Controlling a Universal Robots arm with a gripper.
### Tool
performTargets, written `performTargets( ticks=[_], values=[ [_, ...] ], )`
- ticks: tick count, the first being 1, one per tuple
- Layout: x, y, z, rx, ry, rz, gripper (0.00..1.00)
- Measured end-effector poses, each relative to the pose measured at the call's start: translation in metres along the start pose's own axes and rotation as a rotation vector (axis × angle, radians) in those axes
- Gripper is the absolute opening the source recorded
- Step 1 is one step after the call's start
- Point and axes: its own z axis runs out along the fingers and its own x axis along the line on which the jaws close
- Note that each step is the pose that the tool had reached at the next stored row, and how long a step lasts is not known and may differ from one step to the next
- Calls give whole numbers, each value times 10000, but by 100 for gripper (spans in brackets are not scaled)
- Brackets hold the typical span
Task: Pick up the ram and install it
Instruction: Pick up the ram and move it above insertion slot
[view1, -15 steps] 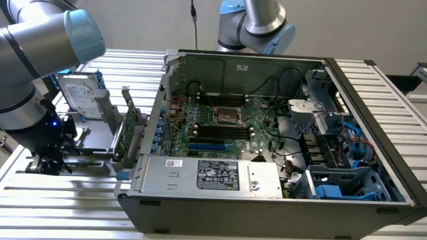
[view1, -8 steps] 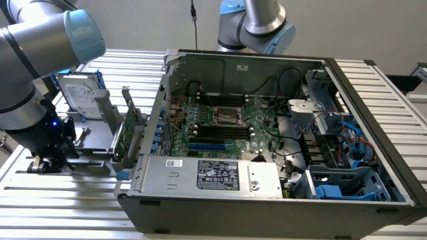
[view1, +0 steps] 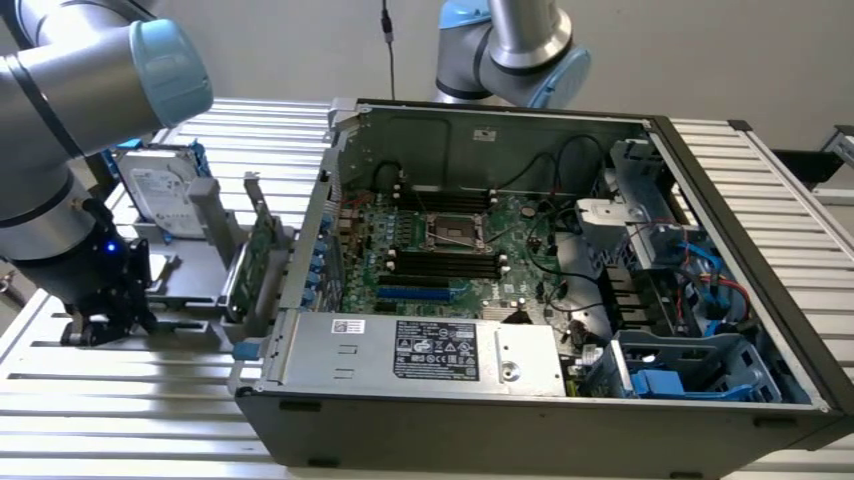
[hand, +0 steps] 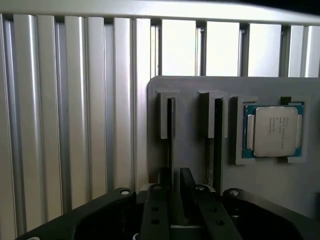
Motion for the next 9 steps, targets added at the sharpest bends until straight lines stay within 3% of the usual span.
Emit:
performTargets(
  ticks=[2, 3, 9],
  values=[
    [0, -2, 0, -2, -1, 1, 20],
    [0, -3, -1, -3, 0, 1, 14],
    [0, -6, -1, -15, 0, 19, 14]
  ],
)
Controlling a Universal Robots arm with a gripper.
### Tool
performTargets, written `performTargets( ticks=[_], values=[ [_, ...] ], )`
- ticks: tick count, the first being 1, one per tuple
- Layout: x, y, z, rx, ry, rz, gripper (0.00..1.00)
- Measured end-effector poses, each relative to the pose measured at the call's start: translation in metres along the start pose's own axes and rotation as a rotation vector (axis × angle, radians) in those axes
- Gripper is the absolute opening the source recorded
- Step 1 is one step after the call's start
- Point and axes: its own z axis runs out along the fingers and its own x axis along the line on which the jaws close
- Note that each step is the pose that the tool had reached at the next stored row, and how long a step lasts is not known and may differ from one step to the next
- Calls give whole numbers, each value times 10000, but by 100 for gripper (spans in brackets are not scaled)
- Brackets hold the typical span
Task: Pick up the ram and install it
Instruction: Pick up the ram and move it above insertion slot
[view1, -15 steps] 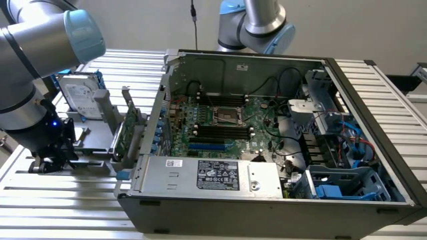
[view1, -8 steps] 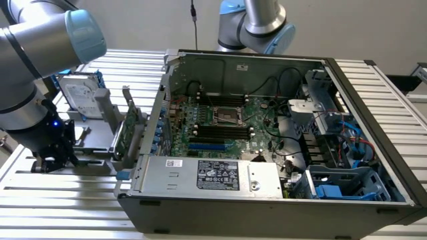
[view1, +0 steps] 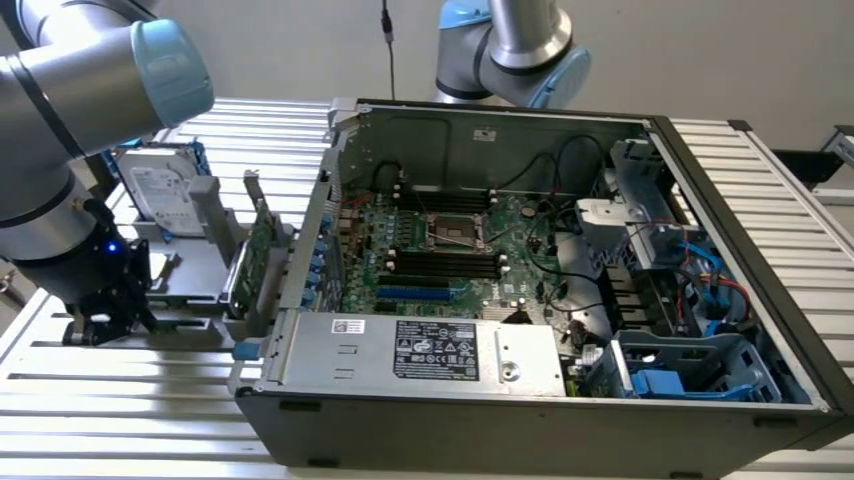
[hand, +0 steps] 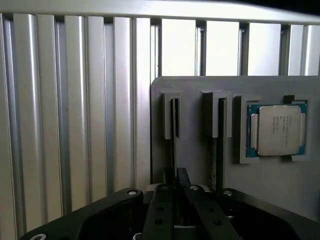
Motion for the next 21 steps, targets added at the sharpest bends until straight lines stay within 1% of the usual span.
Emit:
performTargets(
  ticks=[3, 8, 15, 21],
  values=[
    [0, -3, 0, -12, -2, 126, 14],
    [0, -3, 0, -28, -8, 492, 14],
    [0, -6, -5, -77, -9, 682, 14],
    [-4, -13, -44, -142, -8, 748, 14]
  ],
)
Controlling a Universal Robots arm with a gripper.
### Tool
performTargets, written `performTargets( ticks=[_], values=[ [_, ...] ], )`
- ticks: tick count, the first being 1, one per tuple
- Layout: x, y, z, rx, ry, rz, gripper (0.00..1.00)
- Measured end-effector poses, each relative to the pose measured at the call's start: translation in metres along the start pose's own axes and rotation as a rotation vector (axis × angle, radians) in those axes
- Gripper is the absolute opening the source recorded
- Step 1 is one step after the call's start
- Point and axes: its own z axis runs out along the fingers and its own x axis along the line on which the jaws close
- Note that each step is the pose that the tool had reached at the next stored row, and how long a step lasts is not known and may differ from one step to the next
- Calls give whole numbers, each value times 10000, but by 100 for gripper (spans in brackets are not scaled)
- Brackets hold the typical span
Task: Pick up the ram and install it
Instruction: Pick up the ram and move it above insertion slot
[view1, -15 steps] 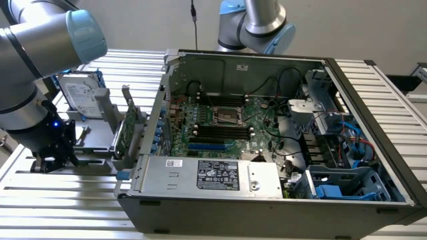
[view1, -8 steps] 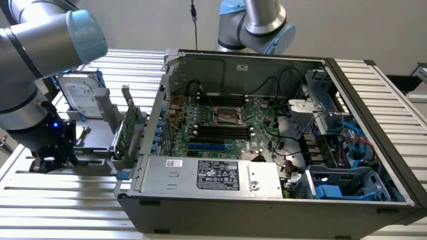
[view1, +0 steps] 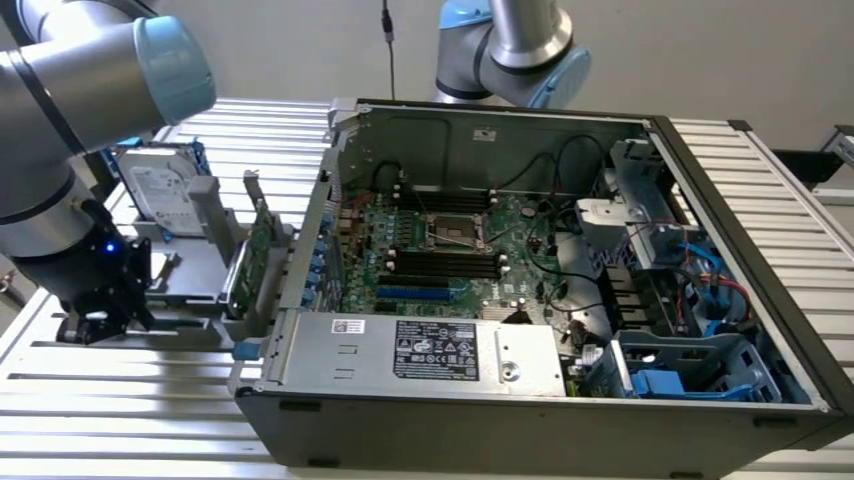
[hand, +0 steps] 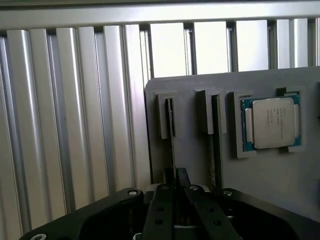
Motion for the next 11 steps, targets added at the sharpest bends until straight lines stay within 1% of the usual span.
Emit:
performTargets(
  ticks=[6, 9, 11],
  values=[
    [-6, -2, -78, -60, 4, 38, 14],
    [-11, -2, -141, -92, 6, 51, 14],
    [-16, -2, -201, -121, 9, 58, 14]
  ],
)
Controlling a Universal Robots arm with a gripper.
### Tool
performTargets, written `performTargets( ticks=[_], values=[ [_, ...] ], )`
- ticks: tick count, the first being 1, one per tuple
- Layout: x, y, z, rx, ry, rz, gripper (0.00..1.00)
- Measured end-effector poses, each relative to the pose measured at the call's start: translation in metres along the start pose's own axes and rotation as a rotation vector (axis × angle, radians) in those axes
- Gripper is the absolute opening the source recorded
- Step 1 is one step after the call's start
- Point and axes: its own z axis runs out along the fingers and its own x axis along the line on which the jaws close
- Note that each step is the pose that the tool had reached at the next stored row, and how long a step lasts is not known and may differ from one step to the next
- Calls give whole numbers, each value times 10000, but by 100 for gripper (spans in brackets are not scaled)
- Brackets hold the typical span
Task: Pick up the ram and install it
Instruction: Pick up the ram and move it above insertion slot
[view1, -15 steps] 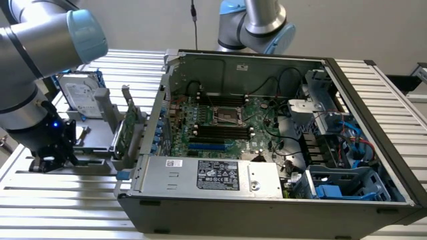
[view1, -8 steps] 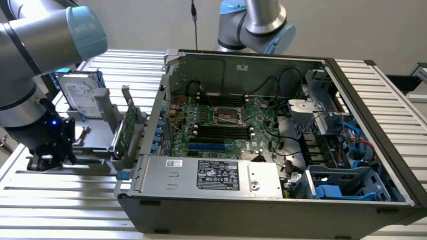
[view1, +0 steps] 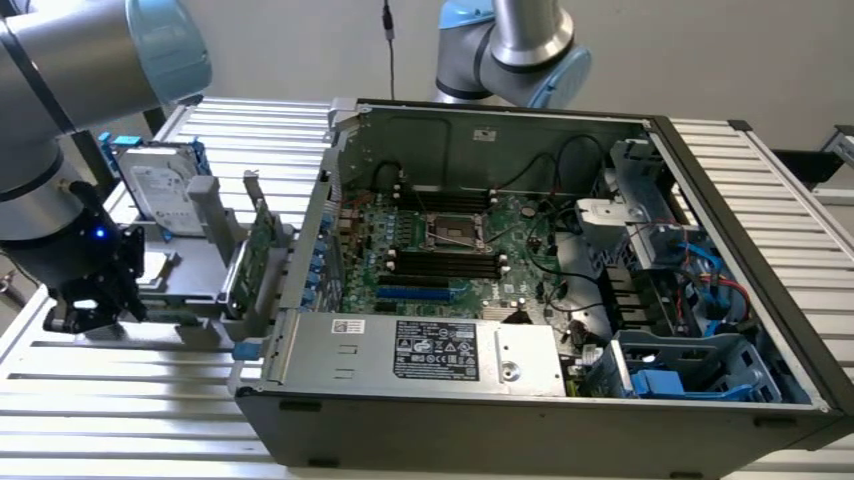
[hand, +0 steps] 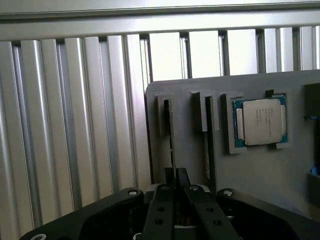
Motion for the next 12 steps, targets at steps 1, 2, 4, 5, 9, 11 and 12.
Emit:
performTargets(
  ticks=[1, 2, 4, 5, 9, 11, 12],
  values=[
    [-2, 0, -31, -12, 0, 2, 14],
    [-5, 0, -65, -26, 1, 4, 14],
    [-11, 1, -137, -52, 4, 7, 14],
    [-14, 2, -172, -65, 5, 9, 14],
    [-22, 4, -284, -110, 9, 12, 14],
    [-27, 6, -349, -131, 10, 14, 14],
    [-30, 6, -388, -143, 11, 14, 14]
  ],
)
